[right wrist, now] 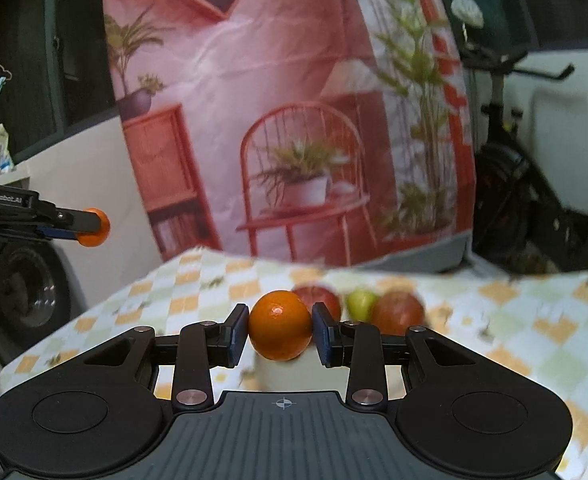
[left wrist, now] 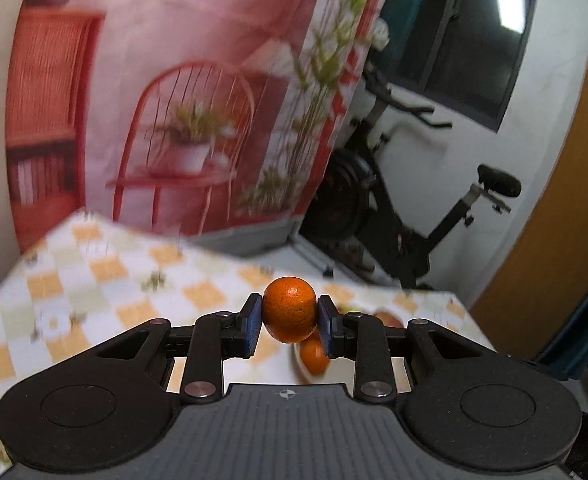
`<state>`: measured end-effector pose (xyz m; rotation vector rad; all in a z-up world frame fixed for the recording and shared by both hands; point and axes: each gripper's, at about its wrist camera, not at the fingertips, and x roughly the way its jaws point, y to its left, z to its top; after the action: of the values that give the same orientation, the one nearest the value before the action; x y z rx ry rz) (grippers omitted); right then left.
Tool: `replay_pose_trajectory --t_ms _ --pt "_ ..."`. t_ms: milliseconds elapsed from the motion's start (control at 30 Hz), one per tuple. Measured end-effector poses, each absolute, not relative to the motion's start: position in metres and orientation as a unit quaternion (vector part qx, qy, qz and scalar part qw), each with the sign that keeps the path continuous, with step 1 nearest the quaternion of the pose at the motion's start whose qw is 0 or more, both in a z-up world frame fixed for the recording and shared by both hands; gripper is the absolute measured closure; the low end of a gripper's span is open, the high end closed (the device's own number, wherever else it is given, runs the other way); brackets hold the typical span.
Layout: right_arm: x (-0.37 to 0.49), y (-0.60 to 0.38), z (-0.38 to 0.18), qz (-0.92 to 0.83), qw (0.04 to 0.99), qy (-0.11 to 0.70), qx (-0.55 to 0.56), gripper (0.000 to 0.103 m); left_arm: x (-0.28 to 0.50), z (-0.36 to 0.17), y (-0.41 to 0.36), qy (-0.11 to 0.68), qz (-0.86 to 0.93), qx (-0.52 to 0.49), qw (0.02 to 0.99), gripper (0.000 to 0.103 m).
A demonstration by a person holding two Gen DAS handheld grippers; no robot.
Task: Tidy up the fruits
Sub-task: 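Carry both oranges over the plate with both grippers, then lower both oranges onto the plate and open both grippers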
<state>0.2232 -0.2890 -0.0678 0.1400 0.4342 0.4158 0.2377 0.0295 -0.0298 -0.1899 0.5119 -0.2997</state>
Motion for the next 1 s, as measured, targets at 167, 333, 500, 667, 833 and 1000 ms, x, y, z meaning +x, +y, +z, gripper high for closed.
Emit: replay_pose_trajectory --t_ms 167,333,500,667,833,1000 --pt "0.245 -0.292 -0.065 0.184 0.959 0.211 0.050 0.071 0.255 -0.026 0.003 0.242 -0.170 -0.073 0.953 0.072" --pt "0.264 -0.296 -0.089 0.170 0.954 0.243 0.048 0.071 0.281 -0.053 -0.030 0.283 -0.198 -0.055 0.937 0.072" --pt "0.283 -0.318 -0.115 0.139 0.949 0.272 0.084 0.071 0.309 -0.090 -0.060 0.341 -0.229 -0.016 0.912 0.072" --pt "0.300 -0.330 -0.137 0.128 0.942 0.297 0.084 0.071 0.334 -0.131 -0.080 0.402 -0.241 0.009 0.883 0.072" --pt "0.314 -0.322 -0.151 0.137 0.938 0.314 0.054 0.071 0.340 -0.162 -0.088 0.435 -0.248 0.038 0.865 0.072" --pt "0.325 -0.310 -0.163 0.137 0.934 0.330 0.024 0.071 0.344 -0.176 -0.094 0.445 -0.248 0.055 0.859 0.072"
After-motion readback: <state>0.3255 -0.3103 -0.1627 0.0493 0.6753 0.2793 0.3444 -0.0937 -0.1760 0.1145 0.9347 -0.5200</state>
